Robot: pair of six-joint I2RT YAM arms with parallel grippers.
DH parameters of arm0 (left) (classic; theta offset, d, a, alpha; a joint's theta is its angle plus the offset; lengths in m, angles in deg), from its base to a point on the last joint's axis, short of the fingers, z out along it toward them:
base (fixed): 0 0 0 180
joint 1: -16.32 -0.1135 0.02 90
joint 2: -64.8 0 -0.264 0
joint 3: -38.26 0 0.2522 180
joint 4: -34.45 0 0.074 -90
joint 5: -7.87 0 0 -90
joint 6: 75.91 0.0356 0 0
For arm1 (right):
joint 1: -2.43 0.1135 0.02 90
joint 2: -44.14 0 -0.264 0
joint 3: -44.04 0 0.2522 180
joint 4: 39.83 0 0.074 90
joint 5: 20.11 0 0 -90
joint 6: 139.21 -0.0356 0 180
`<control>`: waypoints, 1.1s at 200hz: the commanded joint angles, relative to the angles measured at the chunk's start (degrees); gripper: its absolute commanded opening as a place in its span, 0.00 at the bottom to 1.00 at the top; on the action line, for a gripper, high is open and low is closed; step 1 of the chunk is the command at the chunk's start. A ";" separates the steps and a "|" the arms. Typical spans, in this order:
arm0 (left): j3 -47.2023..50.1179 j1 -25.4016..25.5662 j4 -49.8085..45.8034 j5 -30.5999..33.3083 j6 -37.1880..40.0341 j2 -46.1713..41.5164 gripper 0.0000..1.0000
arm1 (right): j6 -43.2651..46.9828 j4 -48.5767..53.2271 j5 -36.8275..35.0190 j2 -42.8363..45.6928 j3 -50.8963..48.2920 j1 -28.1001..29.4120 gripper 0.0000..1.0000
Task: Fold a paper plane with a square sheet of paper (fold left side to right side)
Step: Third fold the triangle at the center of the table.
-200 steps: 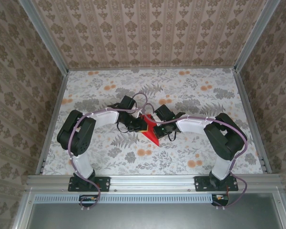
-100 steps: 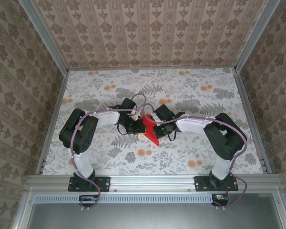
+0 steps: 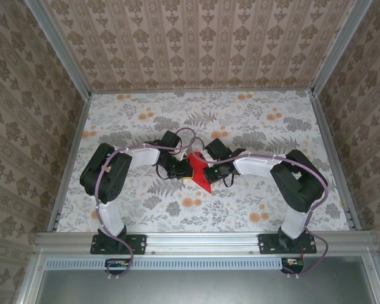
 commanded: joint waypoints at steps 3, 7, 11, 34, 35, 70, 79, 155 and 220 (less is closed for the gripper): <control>2.01 0.23 -2.37 3.51 1.22 2.26 0.08 | -2.99 3.01 1.28 -0.01 0.19 -1.03 0.10; 2.13 0.28 -2.37 3.60 1.21 2.34 0.08 | -3.66 2.82 1.31 0.53 0.28 -1.30 0.14; 2.21 0.29 -2.34 3.65 1.14 2.35 0.08 | -4.17 2.63 1.30 1.17 0.27 -1.68 0.16; 2.30 0.32 -2.48 3.90 0.86 2.57 0.08 | -6.82 3.04 1.75 5.13 0.35 -3.16 0.29; 2.30 0.28 -2.45 3.91 0.86 2.60 0.08 | -6.92 3.09 1.75 5.26 0.40 -3.19 0.29; 2.14 0.32 -2.43 4.27 0.43 2.71 0.07 | -11.45 6.01 2.36 11.27 -1.17 -3.74 0.31; 2.19 0.41 -2.53 4.35 0.34 2.62 0.07 | -14.21 5.70 3.35 12.65 -2.26 -3.66 0.29; 1.45 0.93 -3.06 4.97 0.15 2.79 0.07 | -34.82 -2.50 6.17 12.65 -5.19 5.10 0.06; 1.02 1.11 -3.54 5.17 0.32 2.97 0.07 | -35.23 -0.93 5.17 4.49 0.40 6.01 0.06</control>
